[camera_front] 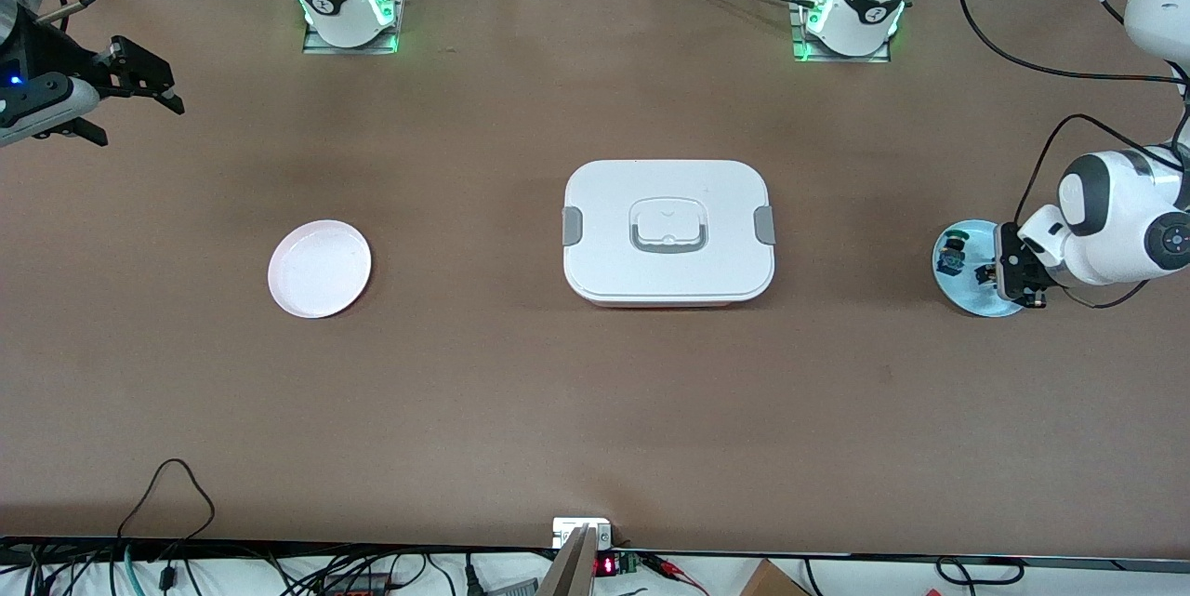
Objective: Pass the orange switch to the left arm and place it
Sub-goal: 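Carry the switch to the blue dish while the right gripper withdraws, then lower the switch into the blue dish and open the left gripper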
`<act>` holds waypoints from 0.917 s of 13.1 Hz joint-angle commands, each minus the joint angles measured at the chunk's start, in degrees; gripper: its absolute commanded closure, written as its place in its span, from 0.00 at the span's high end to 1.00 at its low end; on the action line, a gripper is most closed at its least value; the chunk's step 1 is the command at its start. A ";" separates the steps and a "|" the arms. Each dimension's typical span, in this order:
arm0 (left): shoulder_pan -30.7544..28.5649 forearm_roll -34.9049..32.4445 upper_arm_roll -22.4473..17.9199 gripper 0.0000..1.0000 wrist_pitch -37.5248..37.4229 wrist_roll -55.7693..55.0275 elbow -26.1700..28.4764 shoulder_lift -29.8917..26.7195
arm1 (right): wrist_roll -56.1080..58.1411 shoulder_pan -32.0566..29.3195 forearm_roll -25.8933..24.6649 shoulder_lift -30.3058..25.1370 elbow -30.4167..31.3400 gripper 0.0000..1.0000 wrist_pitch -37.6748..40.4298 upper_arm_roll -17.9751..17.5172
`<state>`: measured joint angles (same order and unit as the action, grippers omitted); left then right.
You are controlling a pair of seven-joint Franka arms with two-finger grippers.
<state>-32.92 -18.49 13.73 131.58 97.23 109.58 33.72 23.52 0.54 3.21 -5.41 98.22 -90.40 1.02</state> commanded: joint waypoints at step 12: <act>-0.39 3.27 9.91 1.00 -34.70 -22.83 -18.42 -5.77 | -12.18 1.04 -0.93 2.51 0.58 1.00 -9.62 -0.76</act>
<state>-33.06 -17.47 22.72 101.52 81.02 94.21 28.18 12.26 1.13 2.90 -2.18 99.28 -100.54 0.38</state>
